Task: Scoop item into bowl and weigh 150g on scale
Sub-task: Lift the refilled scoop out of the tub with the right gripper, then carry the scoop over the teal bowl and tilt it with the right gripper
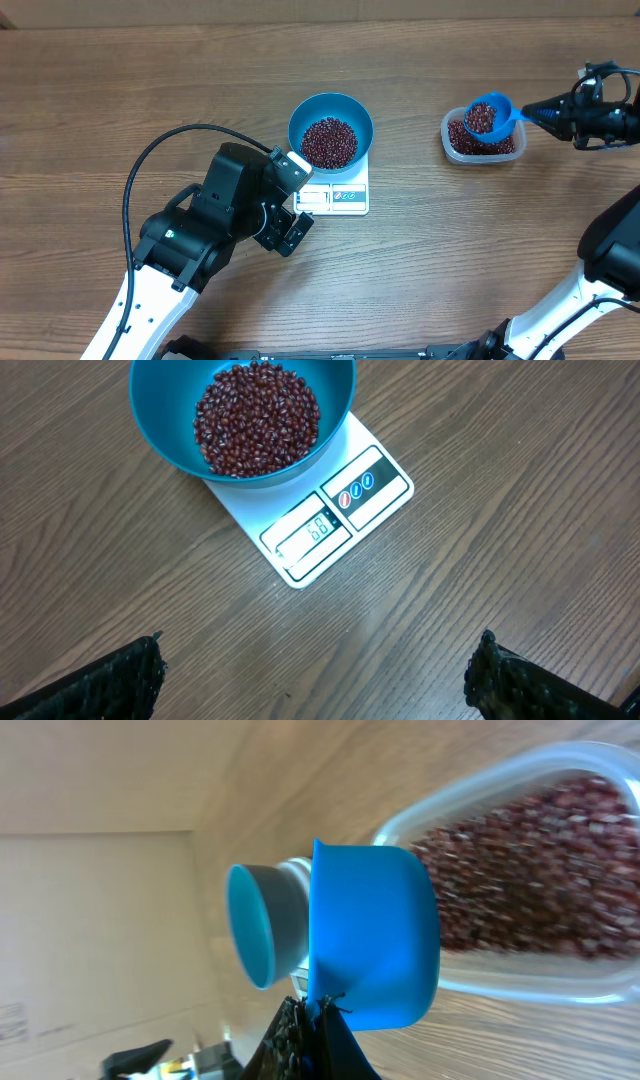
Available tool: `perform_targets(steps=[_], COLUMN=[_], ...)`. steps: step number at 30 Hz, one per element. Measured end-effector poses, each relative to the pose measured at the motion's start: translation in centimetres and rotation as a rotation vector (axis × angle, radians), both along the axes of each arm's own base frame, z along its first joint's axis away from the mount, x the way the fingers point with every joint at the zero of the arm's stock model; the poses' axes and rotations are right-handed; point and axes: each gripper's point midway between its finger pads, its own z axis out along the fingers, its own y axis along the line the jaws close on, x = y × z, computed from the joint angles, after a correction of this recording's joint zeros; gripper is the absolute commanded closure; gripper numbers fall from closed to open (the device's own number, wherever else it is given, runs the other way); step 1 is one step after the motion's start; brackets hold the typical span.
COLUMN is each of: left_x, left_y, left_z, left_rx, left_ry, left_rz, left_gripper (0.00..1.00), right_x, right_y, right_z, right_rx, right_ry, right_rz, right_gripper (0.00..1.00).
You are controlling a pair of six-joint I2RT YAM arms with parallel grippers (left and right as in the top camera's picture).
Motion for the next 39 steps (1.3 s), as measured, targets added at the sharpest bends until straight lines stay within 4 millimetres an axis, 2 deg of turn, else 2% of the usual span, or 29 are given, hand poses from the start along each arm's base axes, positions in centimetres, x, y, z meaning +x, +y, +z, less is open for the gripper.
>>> perform_targets(steps=[6, 10, 16, 18, 22, 31, 39], left_x=[0.0, 0.0, 0.0, 0.0, 0.0, 0.0, 0.0], left_y=[0.0, 0.0, 0.0, 0.0, 0.0, 0.0, 0.0], left_z=[0.0, 0.0, 0.0, 0.0, 0.0, 0.0, 0.0], left_rx=[0.0, 0.0, 0.0, 0.0, 0.0, 0.0, 0.0], left_ry=[0.0, 0.0, 0.0, 0.0, 0.0, 0.0, 0.0], left_rz=[0.0, 0.0, 0.0, 0.0, 0.0, 0.0, 0.0], left_gripper=[0.0, 0.0, 0.0, 0.01, 0.0, 0.0, 0.01], right_x=[0.5, 0.6, 0.5, 0.3, 0.2, 0.2, -0.6], right_y=[2.1, 4.4, 8.9, 11.0, 13.7, 20.2, 24.2], right_z=[1.2, 2.7, 7.7, 9.8, 11.4, 10.0, 7.8], right_rx=[0.057, 0.056, 0.011, 0.002, -0.004, -0.091, -0.242], right_ry=[-0.034, -0.057, -0.174, -0.227, -0.262, -0.211, -0.158], right_rz=[0.034, 0.077, 0.159, 0.195, 0.236, 0.328, 0.373], right_gripper=[0.96, 0.96, 0.96, 0.96, 0.96, 0.96, 0.96])
